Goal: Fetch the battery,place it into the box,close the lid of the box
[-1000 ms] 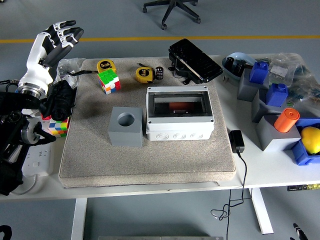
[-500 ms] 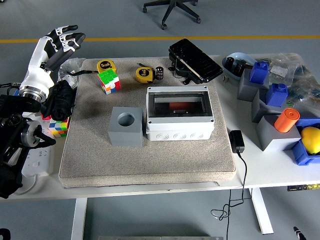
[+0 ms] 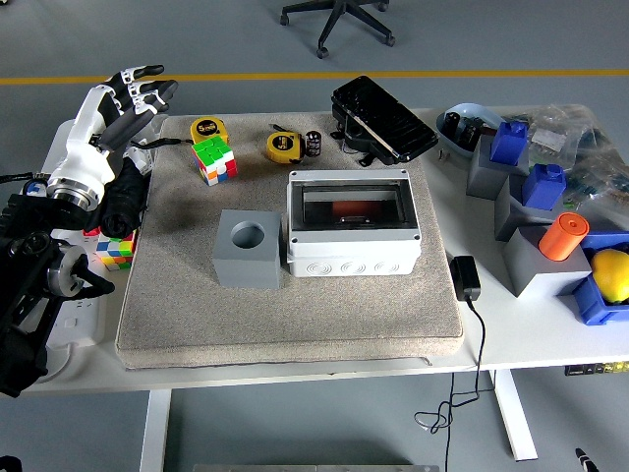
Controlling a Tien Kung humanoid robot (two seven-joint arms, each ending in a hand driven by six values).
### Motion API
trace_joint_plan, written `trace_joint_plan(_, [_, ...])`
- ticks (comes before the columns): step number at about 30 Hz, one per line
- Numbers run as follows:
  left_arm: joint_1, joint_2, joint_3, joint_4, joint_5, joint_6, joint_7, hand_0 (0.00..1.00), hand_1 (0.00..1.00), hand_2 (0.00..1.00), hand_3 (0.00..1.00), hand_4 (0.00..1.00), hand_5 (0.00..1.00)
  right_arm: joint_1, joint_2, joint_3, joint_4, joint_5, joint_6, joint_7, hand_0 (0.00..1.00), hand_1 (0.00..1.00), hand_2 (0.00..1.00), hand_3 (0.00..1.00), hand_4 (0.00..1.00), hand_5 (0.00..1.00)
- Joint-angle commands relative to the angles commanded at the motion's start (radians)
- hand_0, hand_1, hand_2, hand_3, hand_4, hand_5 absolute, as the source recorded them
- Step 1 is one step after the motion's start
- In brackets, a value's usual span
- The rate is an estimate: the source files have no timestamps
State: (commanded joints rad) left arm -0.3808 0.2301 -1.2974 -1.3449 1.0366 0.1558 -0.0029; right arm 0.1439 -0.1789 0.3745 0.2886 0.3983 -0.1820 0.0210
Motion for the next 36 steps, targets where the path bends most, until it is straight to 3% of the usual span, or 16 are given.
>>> trace_joint_plan(36, [0.018, 0.007, 0.038, -0.004, -0.029, -0.006, 0.021, 0.679, 0.655, 0.611, 0.686, 0.975, 0.445, -0.015, 0.017, -0.003, -0.007, 0.005, -0.012, -0.008, 0.728, 0.668, 0.656, 0.599, 0.998, 0.624])
